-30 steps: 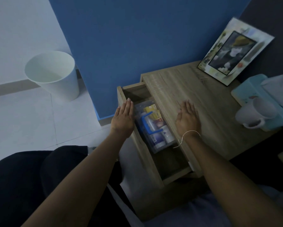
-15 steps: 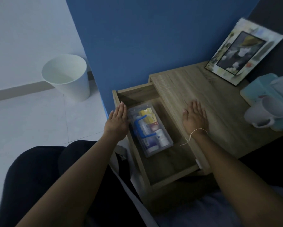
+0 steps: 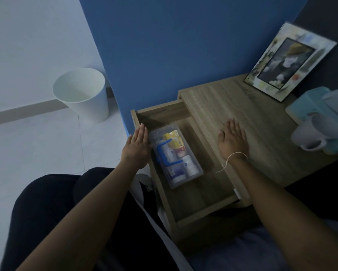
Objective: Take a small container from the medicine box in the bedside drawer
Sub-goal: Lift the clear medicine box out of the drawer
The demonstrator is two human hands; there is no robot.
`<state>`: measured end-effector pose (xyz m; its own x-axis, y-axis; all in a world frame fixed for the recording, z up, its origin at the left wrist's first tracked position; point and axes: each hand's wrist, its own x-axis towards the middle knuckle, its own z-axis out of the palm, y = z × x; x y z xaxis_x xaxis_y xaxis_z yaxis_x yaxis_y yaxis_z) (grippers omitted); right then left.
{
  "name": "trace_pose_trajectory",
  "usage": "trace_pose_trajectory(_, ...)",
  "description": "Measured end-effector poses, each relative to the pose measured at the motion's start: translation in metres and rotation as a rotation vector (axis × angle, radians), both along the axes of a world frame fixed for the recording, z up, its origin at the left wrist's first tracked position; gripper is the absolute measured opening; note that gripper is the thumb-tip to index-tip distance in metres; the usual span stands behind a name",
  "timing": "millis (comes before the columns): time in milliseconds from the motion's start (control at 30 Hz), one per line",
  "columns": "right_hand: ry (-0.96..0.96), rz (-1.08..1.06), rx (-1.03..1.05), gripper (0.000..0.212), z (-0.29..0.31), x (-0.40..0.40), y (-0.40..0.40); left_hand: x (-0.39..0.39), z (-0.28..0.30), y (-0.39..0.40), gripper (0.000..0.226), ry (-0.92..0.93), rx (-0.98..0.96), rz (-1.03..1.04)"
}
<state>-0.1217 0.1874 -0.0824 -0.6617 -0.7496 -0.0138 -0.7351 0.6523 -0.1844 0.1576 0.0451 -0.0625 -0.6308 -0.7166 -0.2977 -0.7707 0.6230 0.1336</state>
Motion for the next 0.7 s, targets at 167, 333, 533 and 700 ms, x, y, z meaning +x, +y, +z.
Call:
trace_pose_trajectory(167,-0.239,-0.058,-0.235,0.057,0.023,0.013,0.002,-0.013,0.001,0.000,0.066,-0.019,-0.056,0.012)
trace_pose_trajectory(333,-0.227,0.087,-0.480,0.056,0.033,0.083,-0.001,-0.041,-0.001,-0.008,0.063,0.099,-0.028,-0.064)
trace_pose_trajectory(533,-0.219,0.240,-0.079,0.086,-0.017,0.137,0.002,-0.072,-0.012,-0.023,0.065,0.165,0.064,-0.056)
trace_pose_trajectory(700,-0.301,0.069,0.014,0.112,-0.049,0.147,0.012,-0.084,-0.029,-0.040,0.070,0.181,0.105,-0.028)
